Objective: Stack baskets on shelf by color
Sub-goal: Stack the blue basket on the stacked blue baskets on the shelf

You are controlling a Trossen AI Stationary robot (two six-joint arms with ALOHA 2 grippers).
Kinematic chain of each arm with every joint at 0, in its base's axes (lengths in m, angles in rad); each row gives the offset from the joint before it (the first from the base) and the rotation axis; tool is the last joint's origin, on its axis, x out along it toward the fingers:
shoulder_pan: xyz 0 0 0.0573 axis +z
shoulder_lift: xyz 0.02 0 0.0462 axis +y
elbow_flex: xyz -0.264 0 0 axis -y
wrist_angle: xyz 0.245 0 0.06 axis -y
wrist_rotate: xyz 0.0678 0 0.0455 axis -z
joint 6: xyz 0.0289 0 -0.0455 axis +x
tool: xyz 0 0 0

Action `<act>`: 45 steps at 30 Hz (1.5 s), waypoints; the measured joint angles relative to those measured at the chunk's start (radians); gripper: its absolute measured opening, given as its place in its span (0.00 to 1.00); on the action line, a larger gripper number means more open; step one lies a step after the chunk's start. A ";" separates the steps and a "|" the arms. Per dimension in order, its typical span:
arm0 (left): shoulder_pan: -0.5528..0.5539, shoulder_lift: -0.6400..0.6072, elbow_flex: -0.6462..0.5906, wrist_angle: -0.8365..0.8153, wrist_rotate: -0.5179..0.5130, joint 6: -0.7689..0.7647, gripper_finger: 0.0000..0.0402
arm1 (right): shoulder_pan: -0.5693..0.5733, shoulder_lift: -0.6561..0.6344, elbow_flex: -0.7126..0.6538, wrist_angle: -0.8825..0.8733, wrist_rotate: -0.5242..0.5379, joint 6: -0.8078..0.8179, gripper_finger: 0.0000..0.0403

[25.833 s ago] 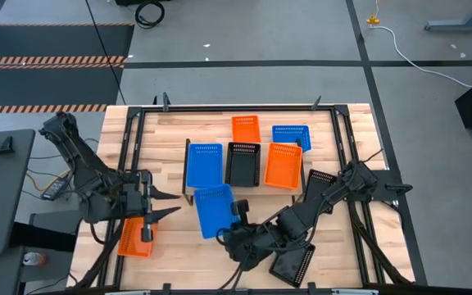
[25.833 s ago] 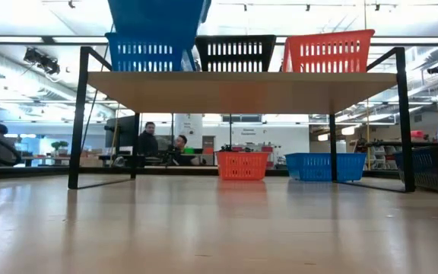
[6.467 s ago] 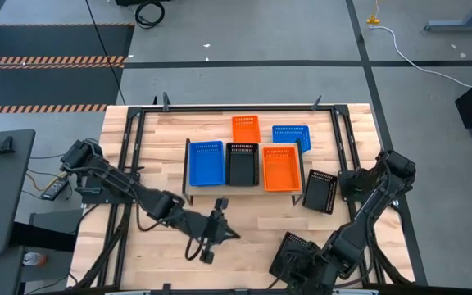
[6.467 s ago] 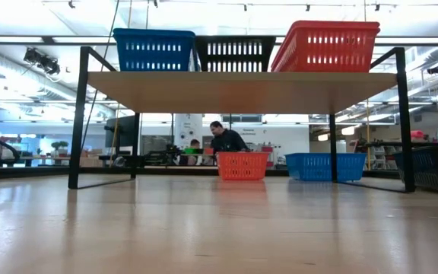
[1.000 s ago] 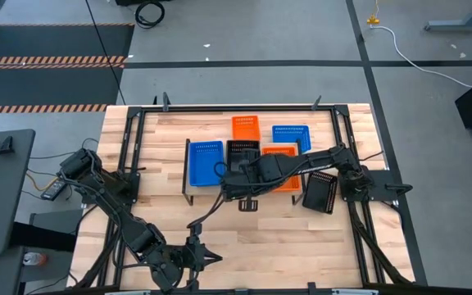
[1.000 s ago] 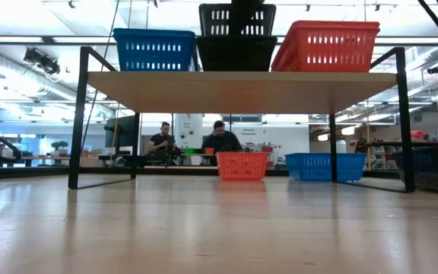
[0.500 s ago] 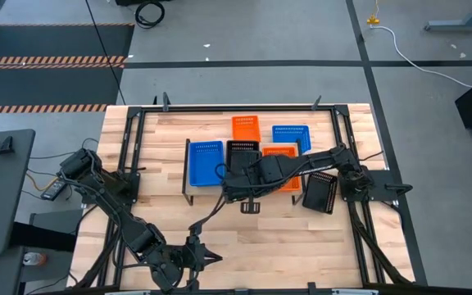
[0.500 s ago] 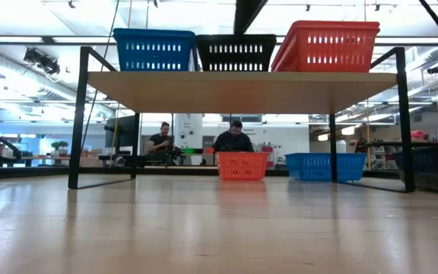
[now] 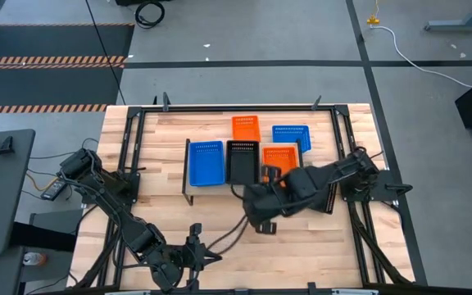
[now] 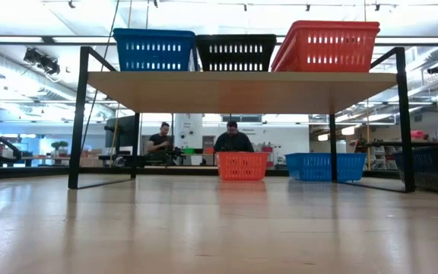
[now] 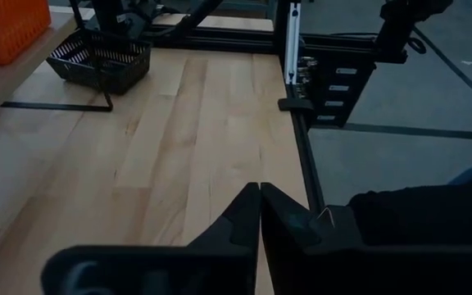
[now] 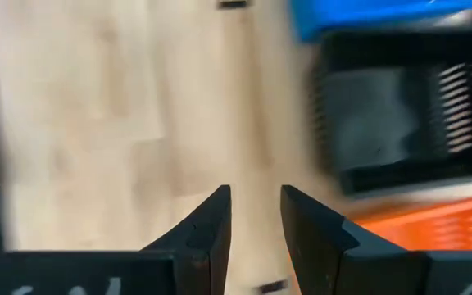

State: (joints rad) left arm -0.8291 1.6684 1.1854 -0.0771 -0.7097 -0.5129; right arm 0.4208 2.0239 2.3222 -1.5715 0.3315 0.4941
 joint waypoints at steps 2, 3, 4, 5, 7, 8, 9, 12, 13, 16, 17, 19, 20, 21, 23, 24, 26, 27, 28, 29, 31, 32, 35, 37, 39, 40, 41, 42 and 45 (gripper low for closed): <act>0.000 0.000 0.000 0.005 0.000 0.000 0.05 | 0.032 0.000 -0.001 0.001 -0.048 0.072 0.28; 0.000 0.000 0.000 0.005 0.000 -0.001 0.04 | 0.048 0.000 -0.004 0.002 -0.068 0.115 0.28; 0.000 0.000 0.000 0.005 0.000 -0.004 0.04 | 0.063 0.000 -0.010 0.001 -0.085 0.163 0.28; 0.000 0.000 0.000 0.004 0.000 -0.007 0.03 | 0.077 0.000 -0.019 0.001 -0.102 0.212 0.28; -0.004 0.000 0.000 0.005 0.000 -0.023 0.03 | 0.106 0.002 -0.047 0.001 -0.131 0.288 0.28; -0.005 0.000 0.000 0.005 0.000 -0.026 0.03 | 0.120 0.003 -0.065 0.001 -0.144 0.317 0.28; -0.006 0.000 0.000 0.005 0.000 -0.026 0.03 | 0.136 0.003 -0.085 0.001 -0.152 0.341 0.28; -0.014 0.000 0.000 0.005 0.000 -0.027 0.04 | 0.190 0.003 -0.150 0.002 -0.189 0.387 0.28; -0.017 0.000 0.000 0.005 0.000 -0.028 0.05 | 0.208 0.003 -0.175 0.000 -0.201 0.398 0.28; -0.027 0.000 0.000 0.005 0.000 -0.041 0.05 | 0.266 0.003 -0.251 0.000 -0.206 0.429 0.28; -0.030 0.000 0.000 0.005 0.000 -0.051 0.04 | 0.285 0.003 -0.275 0.000 -0.205 0.442 0.28; -0.036 0.000 0.000 0.006 0.000 -0.060 0.04 | 0.325 0.003 -0.326 0.001 -0.202 0.468 0.28; -0.038 0.000 0.000 0.007 0.000 -0.066 0.03 | 0.344 0.003 -0.351 0.000 -0.202 0.485 0.28; -0.040 0.000 0.000 0.007 0.000 -0.074 0.03 | 0.363 0.003 -0.377 0.001 -0.200 0.504 0.28; -0.040 0.000 0.000 0.010 0.000 -0.090 0.03 | 0.397 0.003 -0.429 0.000 -0.199 0.541 0.28; -0.040 0.000 0.000 0.011 0.000 -0.103 0.03 | 0.413 0.003 -0.451 0.001 -0.200 0.559 0.28; -0.039 0.000 0.000 0.019 0.000 -0.106 0.04 | 0.444 0.003 -0.493 0.000 -0.203 0.592 0.28; -0.039 0.000 0.000 0.021 0.000 -0.106 0.04 | 0.457 0.003 -0.512 0.000 -0.202 0.608 0.28; -0.039 0.000 0.000 0.023 0.000 -0.106 0.05 | 0.471 -0.001 -0.533 0.002 -0.202 0.626 0.28; -0.039 0.000 0.000 0.022 0.000 -0.106 0.05 | 0.485 -0.007 -0.554 0.002 -0.200 0.647 0.28; -0.039 0.000 0.000 0.022 0.000 -0.106 0.05 | 0.508 -0.029 -0.597 0.003 -0.190 0.710 0.28; -0.039 0.000 0.000 0.022 0.000 -0.107 0.05 | 0.521 -0.046 -0.620 0.002 -0.183 0.748 0.28; -0.039 0.000 0.000 0.021 0.000 -0.112 0.04 | 0.563 -0.108 -0.699 0.001 -0.165 0.883 0.28; -0.039 0.000 0.000 0.022 0.000 -0.112 0.03 | 0.597 -0.156 -0.758 0.001 -0.146 0.973 0.28; -0.039 0.000 0.000 0.021 0.000 -0.111 0.03 | 0.632 -0.203 -0.815 -0.001 -0.123 1.052 0.28; -0.039 0.000 0.000 0.022 0.000 -0.112 0.03 | 0.648 -0.226 -0.845 0.001 -0.110 1.086 0.28; -0.039 0.000 0.000 0.022 0.000 -0.112 0.03 | 0.663 -0.246 -0.875 -0.001 -0.095 1.118 0.28; -0.039 0.000 0.000 0.021 0.000 -0.112 0.04 | 0.676 -0.263 -0.900 -0.002 -0.079 1.147 0.28; -0.039 0.000 0.000 0.021 0.000 -0.113 0.05 | 0.711 -0.303 -0.987 0.001 -0.028 1.243 0.28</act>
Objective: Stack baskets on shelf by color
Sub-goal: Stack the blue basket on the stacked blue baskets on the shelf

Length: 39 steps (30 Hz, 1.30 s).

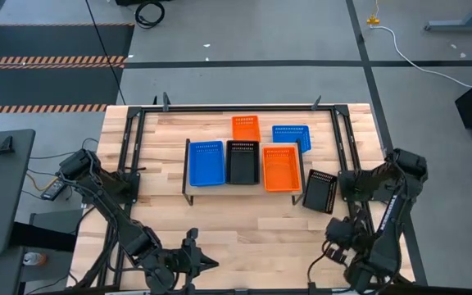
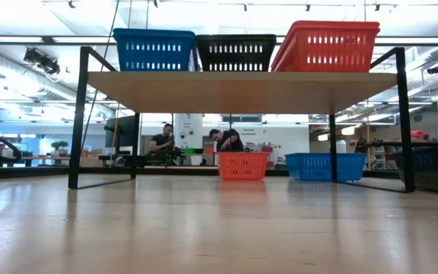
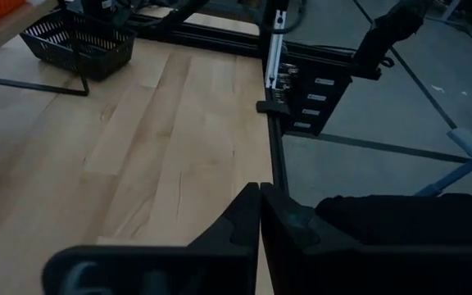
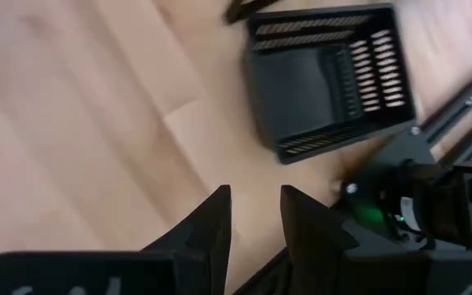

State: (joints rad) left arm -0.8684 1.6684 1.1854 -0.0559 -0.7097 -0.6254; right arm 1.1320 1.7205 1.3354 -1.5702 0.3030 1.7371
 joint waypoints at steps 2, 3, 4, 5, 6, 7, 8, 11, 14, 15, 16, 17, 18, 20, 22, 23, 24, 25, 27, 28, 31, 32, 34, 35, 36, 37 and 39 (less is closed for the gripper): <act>0.000 0.000 0.000 0.000 0.000 0.000 0.05 | 0.013 -0.015 -0.048 0.008 0.016 0.044 0.28; 0.000 0.000 0.000 0.000 0.000 0.000 0.05 | 0.016 -0.020 -0.070 0.013 0.017 0.050 0.28; 0.000 0.000 0.000 0.000 0.000 0.001 0.05 | 0.017 -0.021 -0.090 0.015 0.017 0.051 0.28; 0.000 0.000 0.000 0.000 0.000 0.004 0.04 | 0.018 -0.021 -0.105 0.016 0.018 0.051 0.28; 0.000 0.000 0.000 0.000 0.000 0.005 0.04 | 0.018 -0.021 -0.118 0.022 0.019 0.051 0.28; 0.000 0.000 0.000 -0.001 0.000 0.005 0.04 | 0.018 -0.021 -0.131 0.023 0.022 0.051 0.28; 0.000 0.000 0.000 -0.001 0.000 0.005 0.04 | 0.017 -0.021 -0.142 0.023 0.026 0.051 0.28; 0.002 0.000 0.000 -0.001 -0.007 0.008 0.04 | 0.013 -0.021 -0.158 0.020 0.077 0.060 0.28; 0.002 0.000 0.000 -0.001 -0.032 0.030 0.04 | 0.012 -0.021 -0.164 0.016 0.171 0.083 0.28; 0.002 0.000 0.000 -0.001 -0.037 0.035 0.04 | 0.012 -0.021 -0.164 0.016 0.199 0.089 0.28; 0.002 0.000 0.000 0.000 -0.039 0.042 0.04 | 0.012 -0.021 -0.164 0.018 0.222 0.094 0.28; 0.002 0.000 0.000 0.001 -0.039 0.058 0.03 | 0.012 -0.021 -0.164 0.023 0.242 0.095 0.28; 0.002 0.000 0.000 0.006 -0.039 0.072 0.03 | 0.012 -0.021 -0.164 0.029 0.260 0.096 0.28; 0.002 0.000 0.000 0.037 -0.040 0.124 0.03 | 0.012 -0.021 -0.164 0.038 0.288 0.095 0.28; 0.002 0.000 0.000 0.094 -0.053 0.187 0.03 | 0.012 -0.021 -0.164 0.051 0.315 0.095 0.28; 0.001 0.000 0.000 0.132 -0.067 0.224 0.03 | 0.012 -0.021 -0.164 0.056 0.340 0.097 0.28; 0.001 0.000 0.000 0.176 -0.085 0.260 0.03 | 0.012 -0.021 -0.164 0.063 0.374 0.098 0.28; 0.002 0.000 0.000 0.225 -0.107 0.297 0.03 | 0.012 -0.021 -0.164 0.073 0.415 0.099 0.28; 0.008 0.000 0.000 0.326 -0.150 0.373 0.03 | 0.010 -0.021 -0.164 0.096 0.532 0.100 0.28; 0.014 0.000 0.000 0.369 -0.163 0.411 0.03 | 0.007 -0.021 -0.164 0.104 0.597 0.099 0.28; 0.042 0.000 0.000 0.466 -0.184 0.516 0.03 | -0.014 -0.021 -0.164 0.107 0.736 0.102 0.28; 0.055 0.000 0.000 0.484 -0.193 0.542 0.03 | -0.027 -0.021 -0.162 0.095 0.751 0.103 0.28; 0.085 -0.001 0.000 0.502 -0.214 0.580 0.02 | -0.060 -0.021 -0.151 0.061 0.747 0.103 0.28; 0.101 -0.006 0.000 0.494 -0.221 0.584 0.02 | -0.076 -0.021 -0.142 0.041 0.739 0.103 0.28; 0.120 -0.013 0.000 0.479 -0.225 0.583 0.02 | -0.093 -0.021 -0.132 0.021 0.729 0.100 0.28; 0.139 -0.020 0.000 0.466 -0.225 0.575 0.02 | -0.108 -0.021 -0.121 0.002 0.721 0.097 0.28; 0.171 -0.042 0.000 0.422 -0.224 0.549 0.02 | -0.133 -0.024 -0.095 0.002 0.717 0.053 0.28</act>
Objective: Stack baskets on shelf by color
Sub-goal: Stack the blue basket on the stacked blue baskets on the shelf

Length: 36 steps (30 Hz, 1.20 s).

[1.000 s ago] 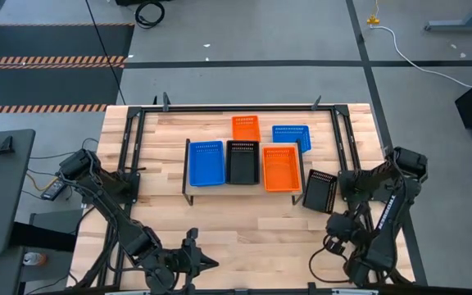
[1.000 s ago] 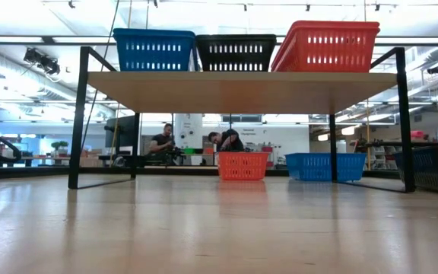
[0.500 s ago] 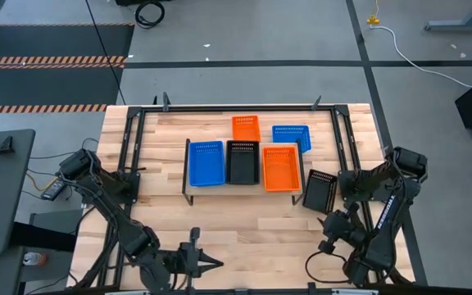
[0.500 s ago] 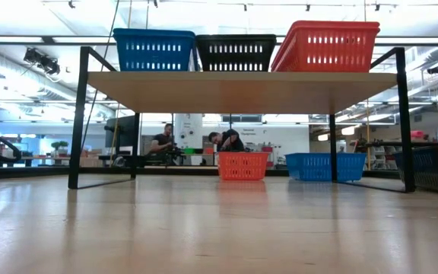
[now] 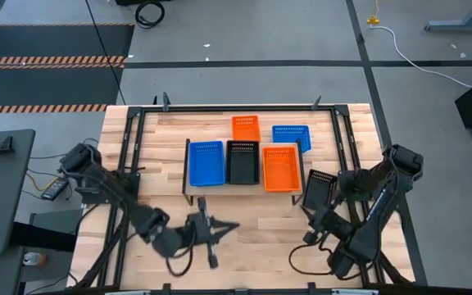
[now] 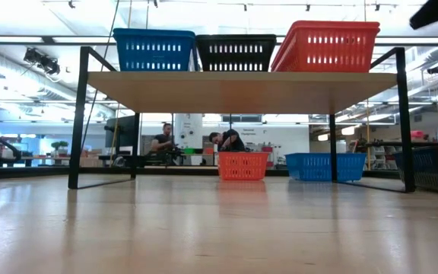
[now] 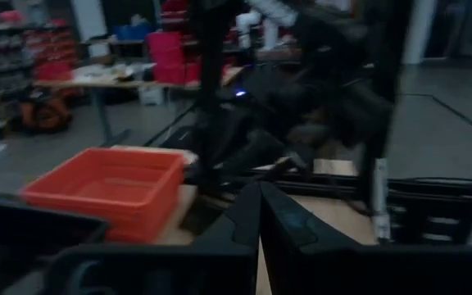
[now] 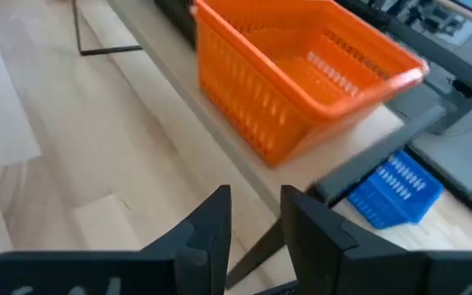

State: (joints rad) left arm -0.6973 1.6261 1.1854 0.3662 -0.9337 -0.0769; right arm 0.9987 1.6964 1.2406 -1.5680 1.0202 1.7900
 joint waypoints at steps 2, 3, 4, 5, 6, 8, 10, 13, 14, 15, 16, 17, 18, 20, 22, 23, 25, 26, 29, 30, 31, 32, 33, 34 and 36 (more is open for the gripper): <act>0.030 -0.029 0.000 -0.044 0.030 -0.029 0.02 | -0.022 -0.017 0.028 -0.004 -0.011 -0.067 0.28; 0.044 -0.049 0.000 -0.069 0.054 -0.044 0.02 | -0.033 -0.026 0.047 -0.002 -0.016 -0.091 0.28; 0.054 -0.070 0.000 -0.097 0.070 -0.047 0.02 | -0.041 -0.039 0.062 -0.002 -0.016 -0.120 0.28; 0.062 -0.090 0.000 -0.122 0.086 -0.048 0.03 | -0.048 -0.052 0.074 -0.004 -0.015 -0.148 0.28; 0.070 -0.110 0.000 -0.146 0.095 -0.048 0.03 | -0.054 -0.066 0.088 -0.003 -0.008 -0.173 0.28; 0.082 -0.155 0.000 -0.215 0.097 -0.047 0.04 | -0.065 -0.099 0.120 -0.003 0.030 -0.224 0.28; 0.094 -0.197 0.000 -0.263 0.099 -0.040 0.05 | -0.079 -0.137 0.148 -0.004 0.065 -0.282 0.28; 0.120 -0.259 0.000 -0.330 0.100 -0.004 0.05 | -0.126 -0.202 0.187 -0.002 0.110 -0.384 0.28; 0.136 -0.279 0.000 -0.358 0.100 0.008 0.05 | -0.150 -0.228 0.196 -0.003 0.116 -0.419 0.28; 0.153 -0.298 0.000 -0.388 0.100 0.016 0.06 | -0.181 -0.252 0.203 -0.003 0.116 -0.457 0.28; 0.175 -0.316 0.000 -0.414 0.100 0.033 0.06 | -0.215 -0.278 0.205 -0.002 0.114 -0.493 0.28; 0.198 -0.334 0.000 -0.447 0.100 0.041 0.06 | -0.253 -0.305 0.205 -0.003 0.109 -0.530 0.28; 0.223 -0.350 0.000 -0.476 0.100 0.050 0.06 | -0.293 -0.329 0.205 -0.003 0.106 -0.565 0.28; 0.275 -0.378 0.000 -0.533 0.102 0.064 0.06 | -0.383 -0.380 0.205 -0.004 0.106 -0.643 0.28; 0.332 -0.403 0.000 -0.591 0.139 0.076 0.06 | -0.476 -0.425 0.205 0.000 0.102 -0.721 0.28; 0.363 -0.417 0.000 -0.618 0.171 0.082 0.07 | -0.527 -0.445 0.206 0.007 0.093 -0.759 0.28; 0.425 -0.441 0.000 -0.654 0.246 0.089 0.08 | -0.623 -0.480 0.206 0.030 0.042 -0.846 0.28; 0.454 -0.453 0.000 -0.674 0.283 0.094 0.09 | -0.667 -0.495 0.206 0.045 0.006 -0.892 0.28; 0.530 -0.477 0.000 -0.734 0.372 0.117 0.10 | -0.787 -0.520 0.206 0.098 -0.114 -1.031 0.28; 0.551 -0.482 0.000 -0.751 0.390 0.122 0.11 | -0.821 -0.523 0.206 0.115 -0.147 -1.073 0.28; 0.573 -0.486 0.000 -0.768 0.410 0.130 0.11 | -0.855 -0.524 0.206 0.134 -0.181 -1.119 0.28; 0.595 -0.489 0.000 -0.778 0.428 0.141 0.11 | -0.890 -0.524 0.206 0.153 -0.216 -1.164 0.28; 0.617 -0.490 0.000 -0.781 0.450 0.156 0.12 | -0.925 -0.524 0.206 0.167 -0.252 -1.205 0.28; 0.641 -0.491 0.000 -0.779 0.476 0.176 0.12 | -0.962 -0.523 0.206 0.181 -0.288 -1.242 0.28; 0.692 -0.491 0.000 -0.778 0.523 0.223 0.13 | -1.034 -0.516 0.206 0.206 -0.337 -1.304 0.28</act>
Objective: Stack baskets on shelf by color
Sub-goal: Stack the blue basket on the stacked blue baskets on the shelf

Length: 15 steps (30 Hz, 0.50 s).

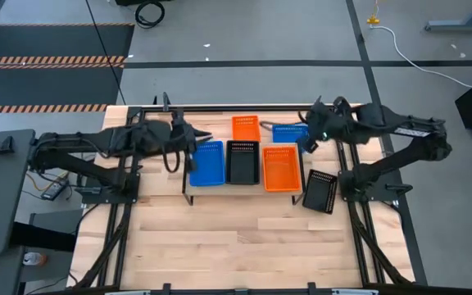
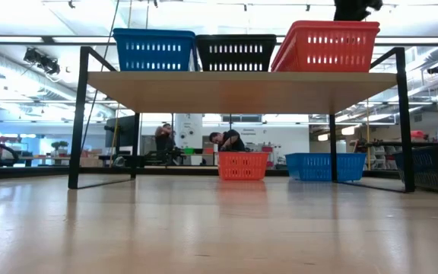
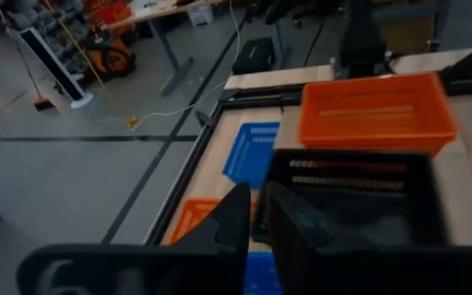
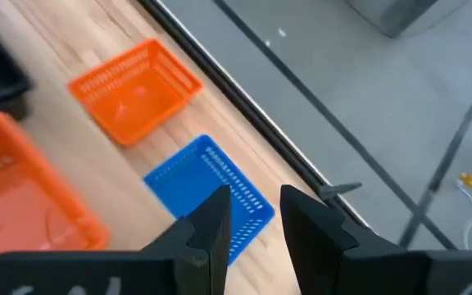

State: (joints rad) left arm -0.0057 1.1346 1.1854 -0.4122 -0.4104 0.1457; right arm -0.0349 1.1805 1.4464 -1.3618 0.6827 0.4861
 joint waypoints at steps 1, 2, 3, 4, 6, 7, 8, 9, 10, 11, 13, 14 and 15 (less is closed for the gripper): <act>0.028 -0.004 0.000 -0.001 0.025 0.024 0.13 | -0.033 0.006 0.000 0.010 -0.013 -0.031 0.28; 0.057 -0.007 0.000 0.000 0.046 0.039 0.13 | -0.063 0.010 0.000 0.022 -0.015 -0.061 0.28; 0.090 -0.009 0.000 0.011 0.074 0.055 0.13 | -0.099 0.013 0.000 0.035 -0.016 -0.091 0.28; 0.124 -0.011 0.000 0.018 0.108 0.072 0.14 | -0.133 0.014 0.000 0.050 -0.021 -0.120 0.28; 0.198 -0.017 0.000 0.018 0.192 0.091 0.14 | -0.204 0.018 0.000 0.094 -0.036 -0.170 0.28; 0.236 -0.018 0.000 0.029 0.243 0.100 0.14 | -0.240 0.020 0.000 0.118 -0.057 -0.189 0.28; 0.271 -0.020 0.000 0.040 0.298 0.105 0.14 | -0.277 0.024 0.000 0.140 -0.083 -0.210 0.28; 0.308 -0.020 0.000 0.043 0.355 0.106 0.14 | -0.313 0.026 0.000 0.162 -0.115 -0.228 0.28; 0.344 -0.019 0.000 0.043 0.411 0.107 0.14 | -0.347 0.031 0.000 0.178 -0.149 -0.237 0.28; 0.375 -0.018 0.000 0.042 0.462 0.108 0.14 | -0.385 0.037 0.000 0.189 -0.181 -0.245 0.28; 0.433 -0.017 -0.006 0.049 0.562 0.116 0.14 | -0.459 0.059 0.000 0.199 -0.252 -0.258 0.28; 0.456 -0.018 -0.021 0.066 0.605 0.125 0.14 | -0.495 0.075 0.000 0.198 -0.283 -0.261 0.28; 0.477 -0.018 -0.044 0.090 0.648 0.133 0.14 | -0.533 0.091 0.000 0.193 -0.313 -0.262 0.28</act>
State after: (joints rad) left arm 0.4714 1.1168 1.1411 -0.3223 0.2373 0.2789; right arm -0.5674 1.2711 1.4464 -1.1692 0.3693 0.2240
